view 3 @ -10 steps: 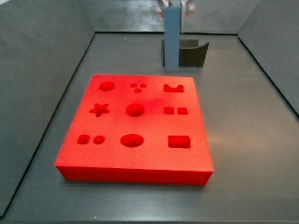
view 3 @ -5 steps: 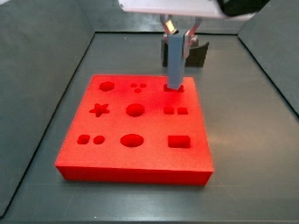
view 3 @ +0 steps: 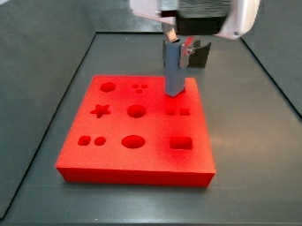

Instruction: Insert the arch object.

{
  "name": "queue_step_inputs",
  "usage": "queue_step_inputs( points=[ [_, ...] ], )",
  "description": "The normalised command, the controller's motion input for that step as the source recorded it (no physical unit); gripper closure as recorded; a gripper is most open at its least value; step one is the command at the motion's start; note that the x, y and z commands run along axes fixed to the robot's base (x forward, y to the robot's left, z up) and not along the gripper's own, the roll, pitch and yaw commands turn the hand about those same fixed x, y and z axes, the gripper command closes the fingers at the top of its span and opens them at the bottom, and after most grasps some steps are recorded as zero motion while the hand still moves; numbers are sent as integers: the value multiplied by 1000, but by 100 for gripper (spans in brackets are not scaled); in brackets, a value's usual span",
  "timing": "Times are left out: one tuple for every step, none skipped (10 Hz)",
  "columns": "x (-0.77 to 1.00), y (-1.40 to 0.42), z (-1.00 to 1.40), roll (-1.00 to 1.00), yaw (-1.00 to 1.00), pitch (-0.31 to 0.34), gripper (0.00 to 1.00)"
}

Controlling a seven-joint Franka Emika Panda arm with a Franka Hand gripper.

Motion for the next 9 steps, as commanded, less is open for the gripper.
queue_step_inputs(
  points=[
    [0, 0, 9, 0, -1000, -56, 100],
    [0, 0, 0, 0, -1000, -36, 100],
    [0, 0, 0, 0, -1000, -26, 100],
    [0, 0, 0, 0, -1000, -20, 100],
    [0, 0, 0, 0, -1000, -13, 100],
    [0, 0, 0, 0, -1000, -9, 100],
    [0, 0, 0, 0, -1000, -13, 100],
    [0, 0, 0, 0, -1000, -11, 100],
    [0, 0, 0, 0, -1000, -4, 100]
  ],
)
